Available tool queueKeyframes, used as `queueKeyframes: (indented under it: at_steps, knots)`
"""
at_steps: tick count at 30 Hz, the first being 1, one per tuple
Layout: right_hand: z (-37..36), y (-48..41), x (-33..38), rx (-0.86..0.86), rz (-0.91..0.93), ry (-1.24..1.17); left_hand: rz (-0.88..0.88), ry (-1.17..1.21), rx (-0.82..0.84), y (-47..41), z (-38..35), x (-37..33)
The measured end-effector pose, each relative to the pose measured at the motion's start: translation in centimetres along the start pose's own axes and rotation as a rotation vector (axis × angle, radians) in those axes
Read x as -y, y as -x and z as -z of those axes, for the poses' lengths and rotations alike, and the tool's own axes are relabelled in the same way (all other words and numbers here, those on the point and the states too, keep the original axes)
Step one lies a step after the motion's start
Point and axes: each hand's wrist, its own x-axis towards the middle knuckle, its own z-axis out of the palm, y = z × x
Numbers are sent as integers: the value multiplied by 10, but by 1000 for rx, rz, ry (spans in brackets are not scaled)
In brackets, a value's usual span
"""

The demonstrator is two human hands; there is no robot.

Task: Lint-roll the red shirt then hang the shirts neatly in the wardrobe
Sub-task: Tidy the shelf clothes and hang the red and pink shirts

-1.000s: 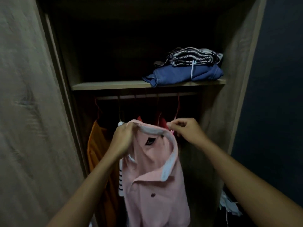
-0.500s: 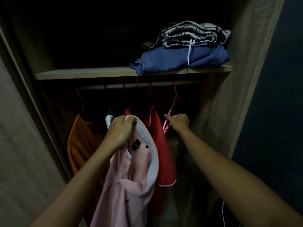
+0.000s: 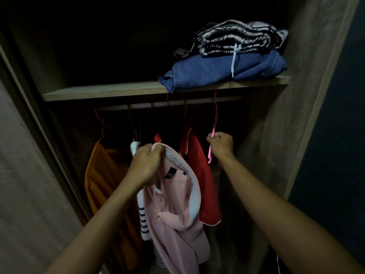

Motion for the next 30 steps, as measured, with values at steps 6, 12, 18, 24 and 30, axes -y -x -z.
queueKeyframes:
  at_steps: [6, 12, 18, 24, 30]
  knots:
    - [42, 14, 8, 3, 24, 17, -20, 47, 4, 16, -3, -16]
    - [59, 16, 49, 70, 47, 30, -75, 88, 19, 30, -11, -31]
    - [65, 55, 22, 137, 4, 0, -81, 96, 11, 44, -10, -39]
    - [95, 107, -9, 188, 10, -58, -52, 105, 22, 65, -13, -45]
    - [149, 176, -14, 311, 49, -115, 19, 138, -29, 95, -22, -49]
